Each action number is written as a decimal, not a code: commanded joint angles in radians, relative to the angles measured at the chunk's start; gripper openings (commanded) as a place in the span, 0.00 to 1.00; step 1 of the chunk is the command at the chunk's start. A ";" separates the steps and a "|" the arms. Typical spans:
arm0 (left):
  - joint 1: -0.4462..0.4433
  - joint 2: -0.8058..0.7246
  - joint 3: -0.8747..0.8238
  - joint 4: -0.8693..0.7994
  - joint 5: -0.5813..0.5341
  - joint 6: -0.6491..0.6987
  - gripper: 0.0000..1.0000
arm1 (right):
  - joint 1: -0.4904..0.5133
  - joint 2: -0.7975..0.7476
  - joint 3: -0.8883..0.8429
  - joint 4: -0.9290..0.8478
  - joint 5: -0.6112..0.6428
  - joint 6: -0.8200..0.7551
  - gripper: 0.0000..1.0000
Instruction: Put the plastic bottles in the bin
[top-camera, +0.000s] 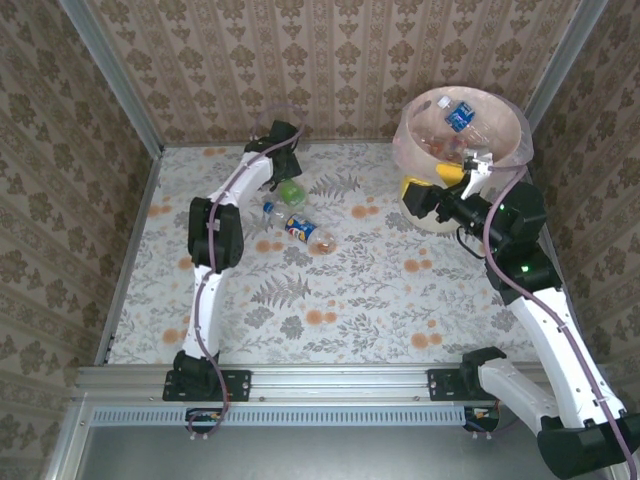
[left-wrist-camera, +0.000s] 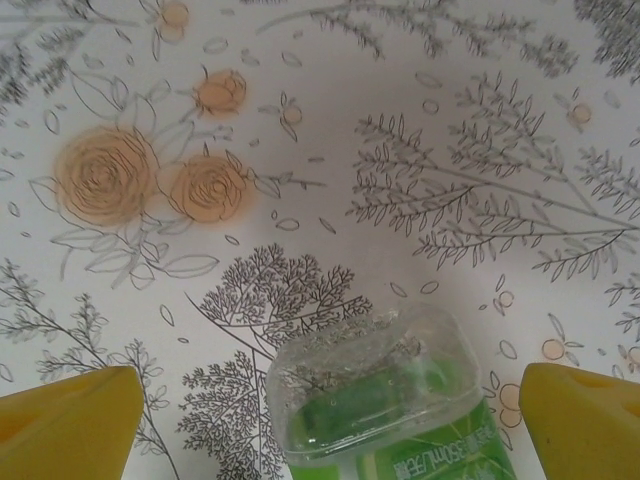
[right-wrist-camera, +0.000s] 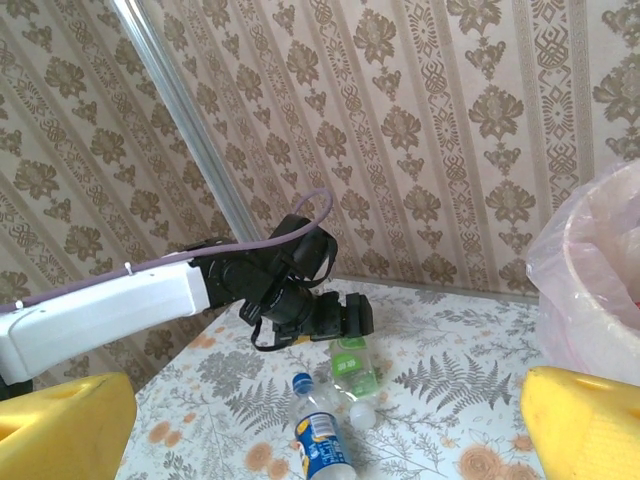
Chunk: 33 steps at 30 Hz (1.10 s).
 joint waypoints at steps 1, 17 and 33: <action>0.005 0.009 0.022 0.007 0.066 -0.025 0.98 | 0.008 -0.022 -0.013 -0.002 0.018 0.000 1.00; 0.016 0.082 0.025 0.111 0.134 -0.132 0.65 | 0.020 -0.063 -0.007 -0.077 0.036 -0.055 1.00; -0.013 -0.253 -0.238 0.457 0.266 -0.014 0.51 | 0.027 -0.099 -0.053 -0.146 0.067 -0.022 1.00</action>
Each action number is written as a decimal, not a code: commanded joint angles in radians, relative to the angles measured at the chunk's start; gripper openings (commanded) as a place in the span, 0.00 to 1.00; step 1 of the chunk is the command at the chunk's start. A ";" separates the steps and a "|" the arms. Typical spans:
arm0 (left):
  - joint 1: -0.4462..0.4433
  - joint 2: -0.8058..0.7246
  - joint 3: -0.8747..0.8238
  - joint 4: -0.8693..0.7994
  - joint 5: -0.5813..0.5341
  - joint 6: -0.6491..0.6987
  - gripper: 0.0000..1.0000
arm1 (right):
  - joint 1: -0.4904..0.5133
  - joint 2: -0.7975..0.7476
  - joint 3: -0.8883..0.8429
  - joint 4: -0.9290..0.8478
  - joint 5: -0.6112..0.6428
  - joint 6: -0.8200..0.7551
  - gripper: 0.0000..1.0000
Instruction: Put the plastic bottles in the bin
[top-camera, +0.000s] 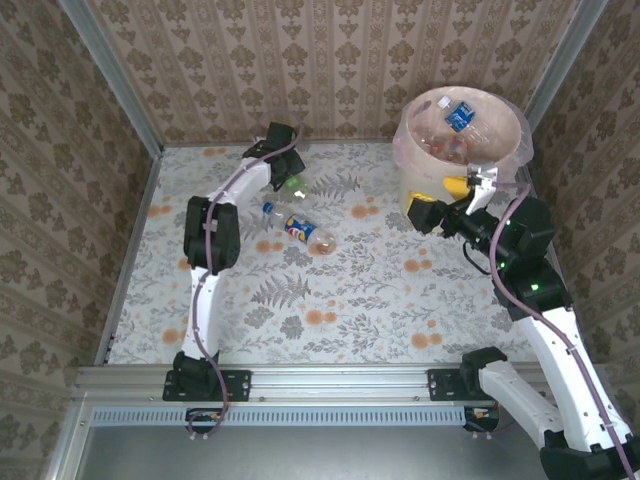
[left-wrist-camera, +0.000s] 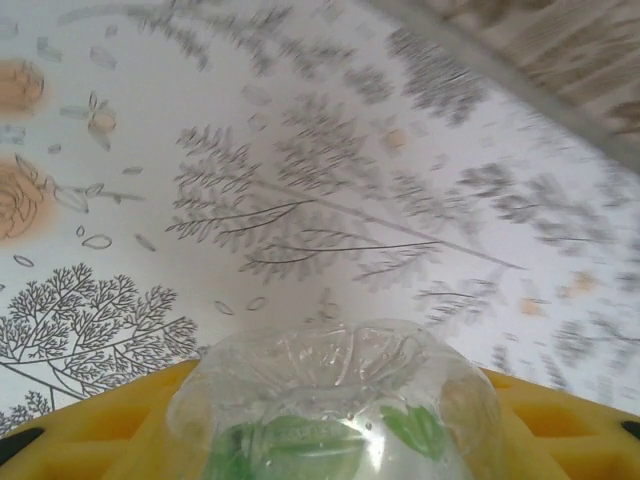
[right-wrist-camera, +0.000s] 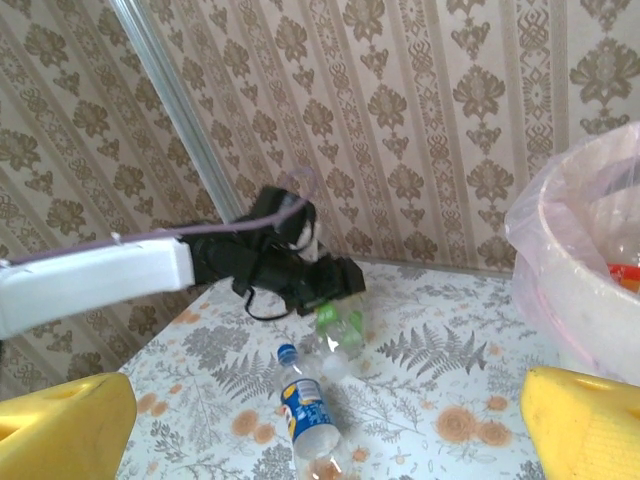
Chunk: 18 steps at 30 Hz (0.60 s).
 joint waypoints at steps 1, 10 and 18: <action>-0.020 -0.171 -0.074 0.151 0.065 0.058 0.51 | 0.009 0.001 -0.033 -0.004 0.025 0.038 1.00; -0.103 -0.377 -0.235 0.259 0.162 0.090 0.51 | 0.050 0.038 -0.100 0.111 0.046 0.135 1.00; -0.214 -0.540 -0.334 0.310 0.217 0.158 0.51 | 0.103 0.094 -0.173 0.228 0.042 0.245 1.00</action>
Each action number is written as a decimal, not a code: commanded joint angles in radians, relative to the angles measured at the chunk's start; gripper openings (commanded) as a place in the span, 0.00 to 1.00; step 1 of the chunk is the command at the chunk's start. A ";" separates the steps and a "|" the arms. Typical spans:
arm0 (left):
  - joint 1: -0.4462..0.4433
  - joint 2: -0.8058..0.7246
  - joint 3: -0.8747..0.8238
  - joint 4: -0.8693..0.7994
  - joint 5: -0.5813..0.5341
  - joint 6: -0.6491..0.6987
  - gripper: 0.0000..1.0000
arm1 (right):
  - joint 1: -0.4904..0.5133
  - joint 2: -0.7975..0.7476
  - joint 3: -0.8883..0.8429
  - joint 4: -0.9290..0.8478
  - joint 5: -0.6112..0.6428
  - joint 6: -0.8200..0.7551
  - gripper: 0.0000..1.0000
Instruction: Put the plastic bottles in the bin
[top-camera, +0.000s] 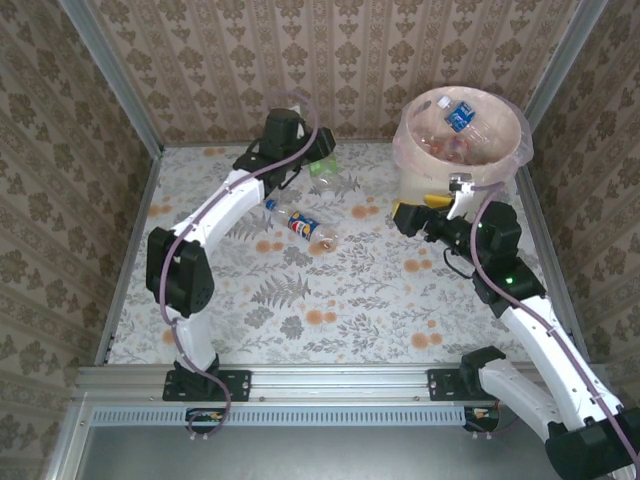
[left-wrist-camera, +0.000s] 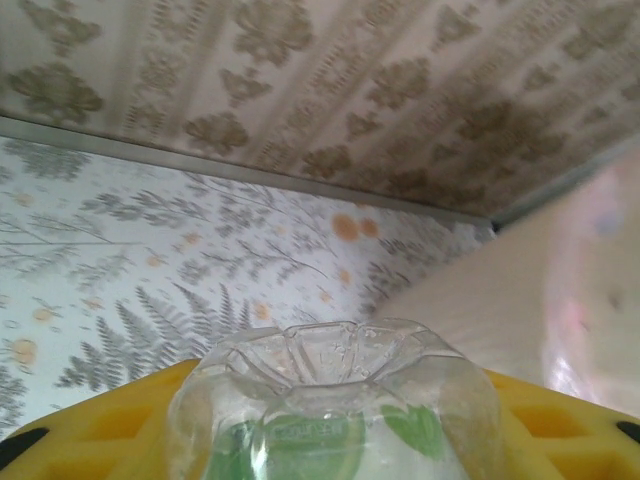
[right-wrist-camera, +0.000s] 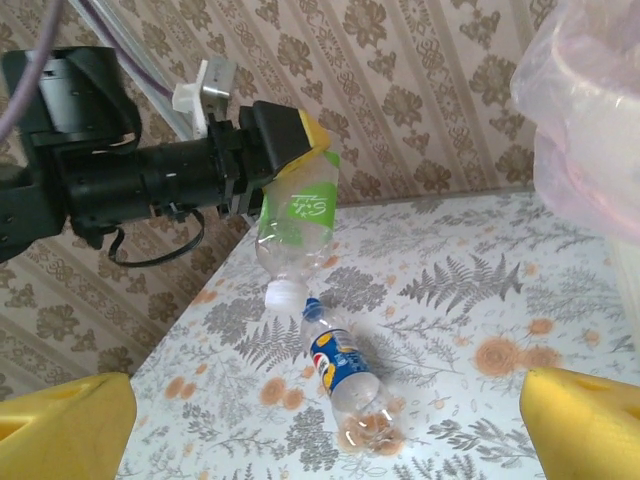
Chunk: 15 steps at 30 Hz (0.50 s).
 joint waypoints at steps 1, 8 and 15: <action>-0.051 -0.093 -0.027 0.052 0.054 0.058 0.51 | 0.043 0.038 -0.016 0.090 -0.001 0.058 1.00; -0.147 -0.132 -0.048 0.089 0.104 0.041 0.52 | 0.083 0.177 0.021 0.170 -0.186 0.045 1.00; -0.197 -0.121 -0.007 0.080 0.104 0.058 0.52 | 0.112 0.321 0.104 0.241 -0.108 0.091 1.00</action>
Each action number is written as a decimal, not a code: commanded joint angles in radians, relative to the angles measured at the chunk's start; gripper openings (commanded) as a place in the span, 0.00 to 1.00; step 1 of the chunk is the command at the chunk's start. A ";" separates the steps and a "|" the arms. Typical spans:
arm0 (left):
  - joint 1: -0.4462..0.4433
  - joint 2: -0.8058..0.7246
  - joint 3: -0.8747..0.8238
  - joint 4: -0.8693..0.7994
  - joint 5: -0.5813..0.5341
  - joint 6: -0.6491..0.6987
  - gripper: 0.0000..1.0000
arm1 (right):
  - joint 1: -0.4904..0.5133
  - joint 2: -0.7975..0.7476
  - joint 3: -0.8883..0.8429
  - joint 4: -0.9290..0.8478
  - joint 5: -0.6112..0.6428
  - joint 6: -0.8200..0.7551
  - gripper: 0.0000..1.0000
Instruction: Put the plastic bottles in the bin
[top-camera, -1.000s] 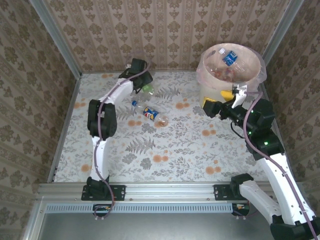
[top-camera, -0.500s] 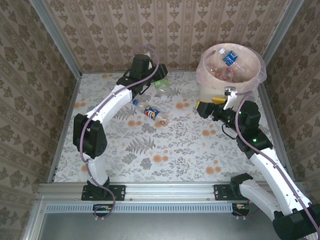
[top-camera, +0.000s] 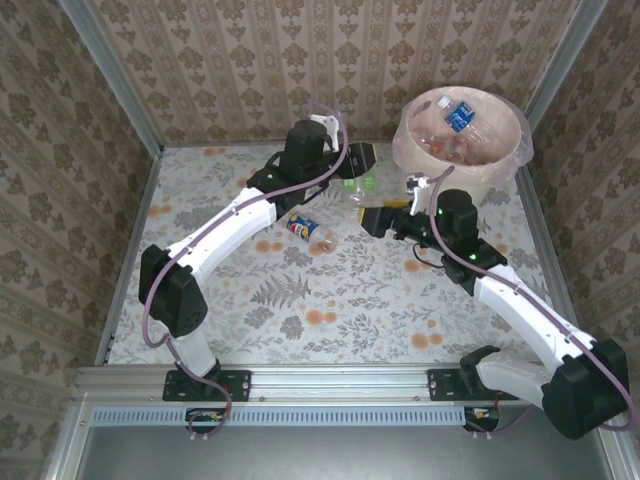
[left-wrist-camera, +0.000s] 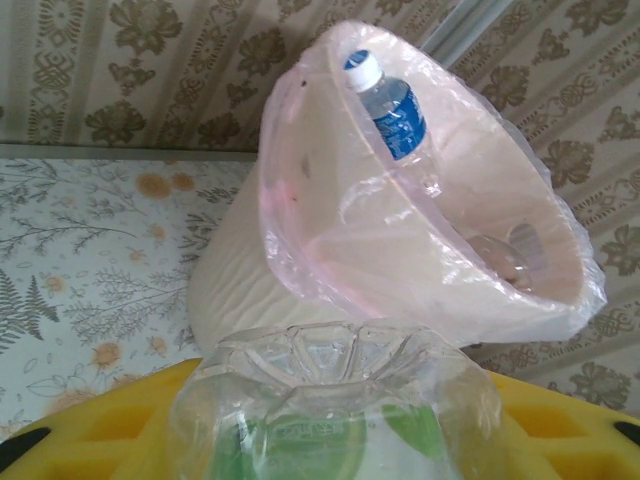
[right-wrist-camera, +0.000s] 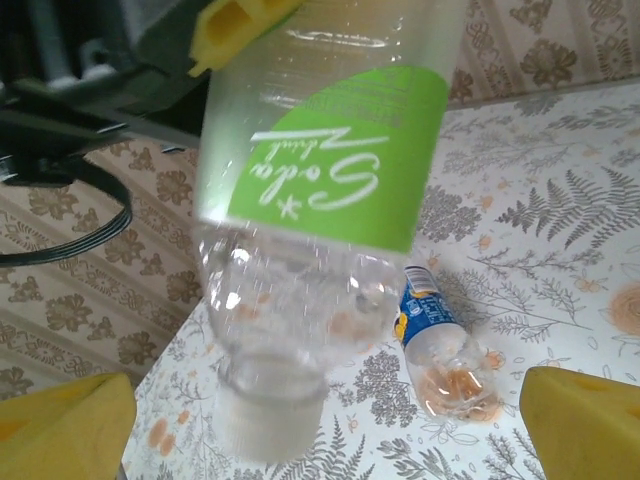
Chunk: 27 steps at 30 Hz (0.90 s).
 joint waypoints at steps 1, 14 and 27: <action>-0.013 -0.010 0.040 0.018 0.012 0.029 0.52 | 0.005 0.073 0.100 0.090 -0.009 0.052 1.00; -0.016 0.014 0.051 0.031 0.025 0.007 0.53 | 0.028 0.197 0.177 0.128 0.055 0.061 0.80; 0.003 0.026 0.058 0.039 0.084 -0.052 0.65 | 0.037 0.168 0.147 0.103 0.075 -0.021 0.53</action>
